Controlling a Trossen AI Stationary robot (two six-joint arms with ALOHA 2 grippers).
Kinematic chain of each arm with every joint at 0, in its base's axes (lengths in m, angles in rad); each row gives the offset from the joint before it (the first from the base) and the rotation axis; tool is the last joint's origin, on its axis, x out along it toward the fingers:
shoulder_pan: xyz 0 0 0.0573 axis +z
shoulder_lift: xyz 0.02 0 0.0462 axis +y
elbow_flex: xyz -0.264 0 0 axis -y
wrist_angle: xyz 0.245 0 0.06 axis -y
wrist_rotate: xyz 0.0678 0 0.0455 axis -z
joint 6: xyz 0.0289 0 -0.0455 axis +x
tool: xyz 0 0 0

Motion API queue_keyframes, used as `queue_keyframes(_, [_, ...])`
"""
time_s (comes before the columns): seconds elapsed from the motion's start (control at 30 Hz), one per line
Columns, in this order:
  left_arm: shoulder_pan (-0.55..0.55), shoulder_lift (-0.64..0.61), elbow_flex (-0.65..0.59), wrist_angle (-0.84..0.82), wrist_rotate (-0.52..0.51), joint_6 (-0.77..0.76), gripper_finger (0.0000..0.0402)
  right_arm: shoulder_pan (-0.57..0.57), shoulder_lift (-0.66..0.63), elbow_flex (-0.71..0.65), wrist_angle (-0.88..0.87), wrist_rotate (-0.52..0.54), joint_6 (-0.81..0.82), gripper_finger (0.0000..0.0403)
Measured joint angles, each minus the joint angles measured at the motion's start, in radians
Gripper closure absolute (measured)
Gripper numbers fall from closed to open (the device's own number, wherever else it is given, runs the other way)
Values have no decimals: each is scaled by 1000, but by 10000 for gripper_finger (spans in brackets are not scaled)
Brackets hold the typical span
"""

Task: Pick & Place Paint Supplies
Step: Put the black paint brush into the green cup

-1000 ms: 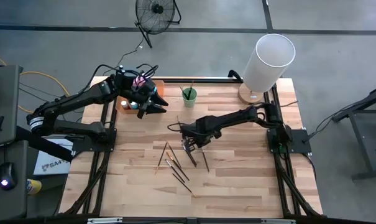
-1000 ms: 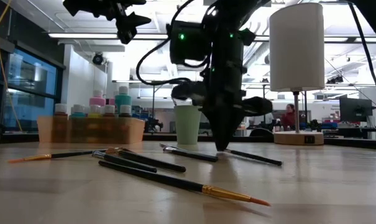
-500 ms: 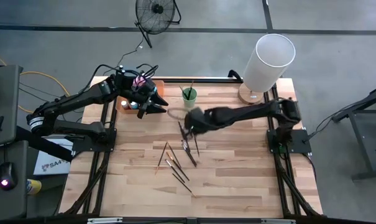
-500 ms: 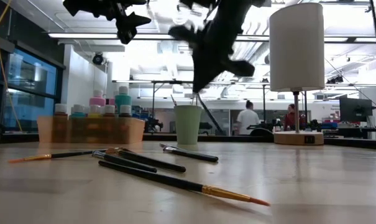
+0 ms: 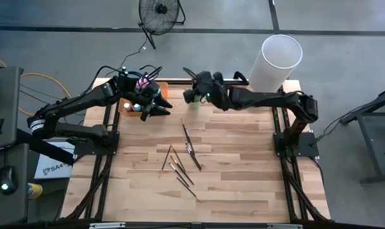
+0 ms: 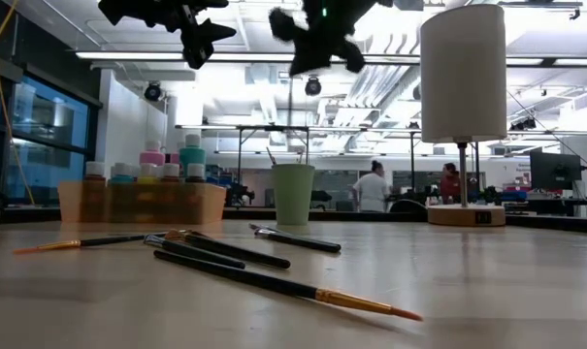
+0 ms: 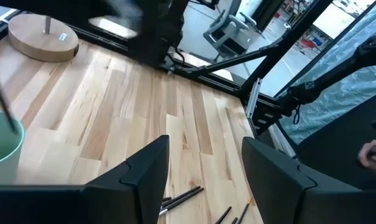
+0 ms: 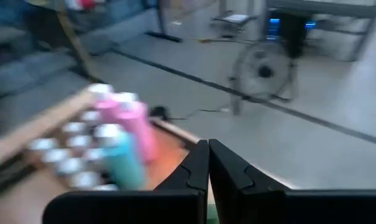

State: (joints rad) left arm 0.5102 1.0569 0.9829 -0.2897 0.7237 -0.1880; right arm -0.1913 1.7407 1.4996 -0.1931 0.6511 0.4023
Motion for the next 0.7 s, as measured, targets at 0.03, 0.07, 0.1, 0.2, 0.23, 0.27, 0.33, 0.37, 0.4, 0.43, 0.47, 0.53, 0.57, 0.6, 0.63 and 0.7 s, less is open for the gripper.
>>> queue_keyframes(0.03, [0, 0, 0, 0, 0, -1, 202, -17, 2, -1, -13, 4, -6, 400])
queue_keyframes(0.07, [0, 0, 0, -1, 0, -3, 202, -33, 8, -2, -18, 5, -12, 400])
queue_keyframes(0.1, [0, 0, 0, -1, 0, -4, 202, -47, 15, -1, -12, 2, -16, 400])
queue_keyframes(0.2, [0, 0, 0, -1, 0, -4, 202, -84, 32, -1, -11, -51, -46, 400])
queue_keyframes(0.23, [0, 0, 0, -1, 1, -4, 202, -92, 45, 0, -1, -68, -49, 400])
queue_keyframes(0.27, [0, 0, 0, -1, 0, -5, 202, -98, 51, 0, -7, -88, -44, 400])
queue_keyframes(0.33, [0, 0, 0, -1, 0, -12, 202, -104, 78, -1, -21, -101, -34, 400])
queue_keyframes(0.37, [0, 0, 0, -1, 0, -21, 202, -104, 89, -1, -20, -104, -32, 400])
queue_keyframes(0.4, [0, 0, 0, -2, 0, -25, 202, -104, 98, -2, -22, -107, -31, 400])
queue_keyframes(0.43, [0, 0, 0, -2, 0, -26, 202, -102, 105, -2, -19, -109, -31, 400])
queue_keyframes(0.47, [0, 0, 0, -2, 0, -27, 202, -101, 111, -2, -14, -116, -30, 400])
queue_keyframes(0.53, [0, 0, 0, -2, 0, -27, 202, -97, 116, -2, -16, -123, -25, 400])
queue_keyframes(0.57, [0, 0, 0, -2, 0, -27, 202, -97, 117, -2, -25, -122, -15, 400])
queue_keyframes(0.6, [0, 0, 0, -2, 0, -27, 202, -97, 117, -2, -35, -123, -7, 400])
queue_keyframes(0.63, [0, 0, 0, -2, -1, -27, 202, -97, 117, -2, -41, -126, -6, 400])
queue_keyframes(0.7, [0, 0, 0, -2, -1, -27, 202, -97, 117, -1, -57, -135, -3, 396])
